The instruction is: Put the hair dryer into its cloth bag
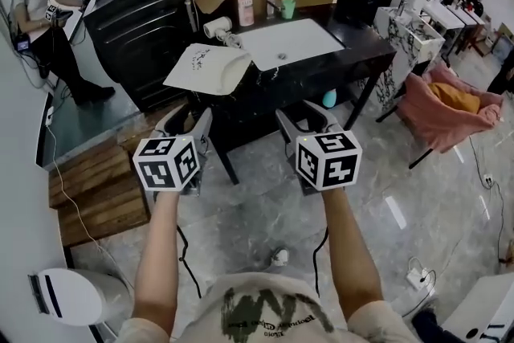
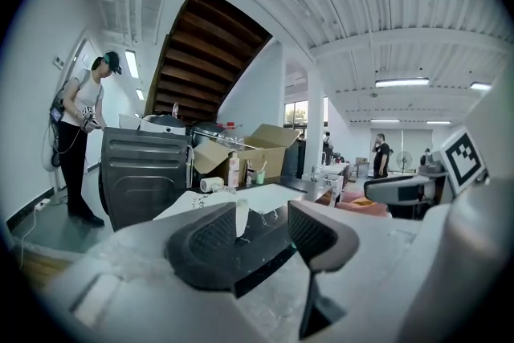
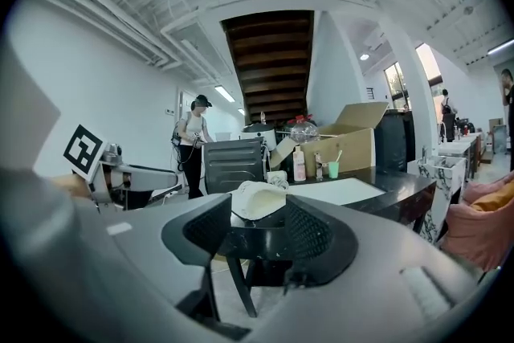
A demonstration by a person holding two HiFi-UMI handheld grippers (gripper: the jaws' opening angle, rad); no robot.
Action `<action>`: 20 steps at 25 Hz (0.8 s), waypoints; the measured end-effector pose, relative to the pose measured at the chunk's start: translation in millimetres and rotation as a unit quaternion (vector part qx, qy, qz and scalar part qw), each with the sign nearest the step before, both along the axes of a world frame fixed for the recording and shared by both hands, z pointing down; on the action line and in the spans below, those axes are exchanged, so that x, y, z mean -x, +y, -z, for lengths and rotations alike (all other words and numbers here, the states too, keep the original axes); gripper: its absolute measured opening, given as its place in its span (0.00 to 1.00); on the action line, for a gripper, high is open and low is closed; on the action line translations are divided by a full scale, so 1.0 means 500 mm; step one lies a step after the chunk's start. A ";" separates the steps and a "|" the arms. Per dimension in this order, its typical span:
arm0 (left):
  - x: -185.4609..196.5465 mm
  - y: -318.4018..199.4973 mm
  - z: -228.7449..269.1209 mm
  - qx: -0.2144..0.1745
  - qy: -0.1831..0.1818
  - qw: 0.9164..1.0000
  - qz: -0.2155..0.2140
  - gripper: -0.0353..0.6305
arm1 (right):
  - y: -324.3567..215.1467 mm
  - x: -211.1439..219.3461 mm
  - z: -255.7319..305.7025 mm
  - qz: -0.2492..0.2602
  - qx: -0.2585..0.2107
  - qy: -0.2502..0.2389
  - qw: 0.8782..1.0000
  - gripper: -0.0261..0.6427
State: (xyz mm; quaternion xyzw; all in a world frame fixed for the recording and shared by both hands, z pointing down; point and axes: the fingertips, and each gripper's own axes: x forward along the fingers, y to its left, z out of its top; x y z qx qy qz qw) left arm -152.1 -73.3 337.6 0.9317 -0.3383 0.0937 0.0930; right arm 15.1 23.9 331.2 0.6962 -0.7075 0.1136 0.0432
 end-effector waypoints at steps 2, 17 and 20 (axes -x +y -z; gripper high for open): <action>-0.016 -0.011 0.002 -0.001 -0.002 1.000 0.010 0.40 | -0.016 -0.018 -0.002 0.014 0.002 -0.002 1.000 0.38; -0.064 -0.041 0.019 -0.026 -0.028 0.997 0.063 0.52 | -0.084 -0.093 -0.006 0.080 -0.008 -0.013 0.997 0.47; -0.062 -0.046 0.018 -0.027 -0.030 0.996 0.074 0.52 | -0.094 -0.096 -0.011 0.089 -0.006 -0.014 0.996 0.47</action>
